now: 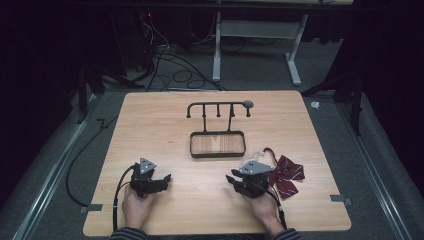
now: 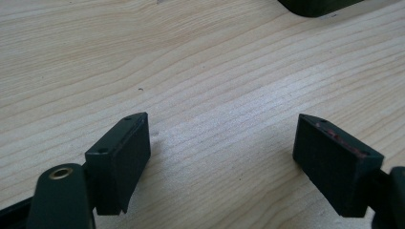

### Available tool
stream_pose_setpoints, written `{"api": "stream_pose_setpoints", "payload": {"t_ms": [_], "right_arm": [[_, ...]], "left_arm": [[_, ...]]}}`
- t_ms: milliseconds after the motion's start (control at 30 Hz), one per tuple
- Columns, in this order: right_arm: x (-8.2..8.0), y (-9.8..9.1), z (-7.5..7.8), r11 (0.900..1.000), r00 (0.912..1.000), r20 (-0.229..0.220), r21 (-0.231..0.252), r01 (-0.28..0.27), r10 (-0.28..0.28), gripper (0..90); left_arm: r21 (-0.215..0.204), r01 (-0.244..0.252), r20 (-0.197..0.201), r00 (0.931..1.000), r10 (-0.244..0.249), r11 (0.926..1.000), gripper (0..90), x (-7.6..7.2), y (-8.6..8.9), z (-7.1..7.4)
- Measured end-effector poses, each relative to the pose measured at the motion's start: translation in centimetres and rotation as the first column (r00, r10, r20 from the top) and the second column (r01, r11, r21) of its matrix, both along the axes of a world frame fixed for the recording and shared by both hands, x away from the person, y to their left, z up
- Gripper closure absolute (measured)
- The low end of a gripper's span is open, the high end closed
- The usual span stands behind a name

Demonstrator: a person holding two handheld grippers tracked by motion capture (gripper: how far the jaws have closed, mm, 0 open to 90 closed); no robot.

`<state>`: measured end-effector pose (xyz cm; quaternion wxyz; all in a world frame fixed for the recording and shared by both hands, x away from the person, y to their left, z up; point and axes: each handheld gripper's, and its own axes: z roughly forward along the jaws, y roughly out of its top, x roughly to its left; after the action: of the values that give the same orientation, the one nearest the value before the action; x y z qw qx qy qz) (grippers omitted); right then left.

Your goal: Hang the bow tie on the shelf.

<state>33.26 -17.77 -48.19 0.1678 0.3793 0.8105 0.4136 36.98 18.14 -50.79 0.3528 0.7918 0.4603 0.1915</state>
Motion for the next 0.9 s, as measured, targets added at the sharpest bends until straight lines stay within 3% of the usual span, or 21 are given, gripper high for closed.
{"api": "stream_pose_setpoints", "payload": {"t_ms": [900], "right_arm": [[-0.6,-4.1,1.0,0.994,0.9956,0.018,0.061,0.091,-0.092,72.5]], "left_arm": [[0.0,-0.001,0.0,1.0,0.001,1.0,20.8,0.0,0.0,0.0]]}}
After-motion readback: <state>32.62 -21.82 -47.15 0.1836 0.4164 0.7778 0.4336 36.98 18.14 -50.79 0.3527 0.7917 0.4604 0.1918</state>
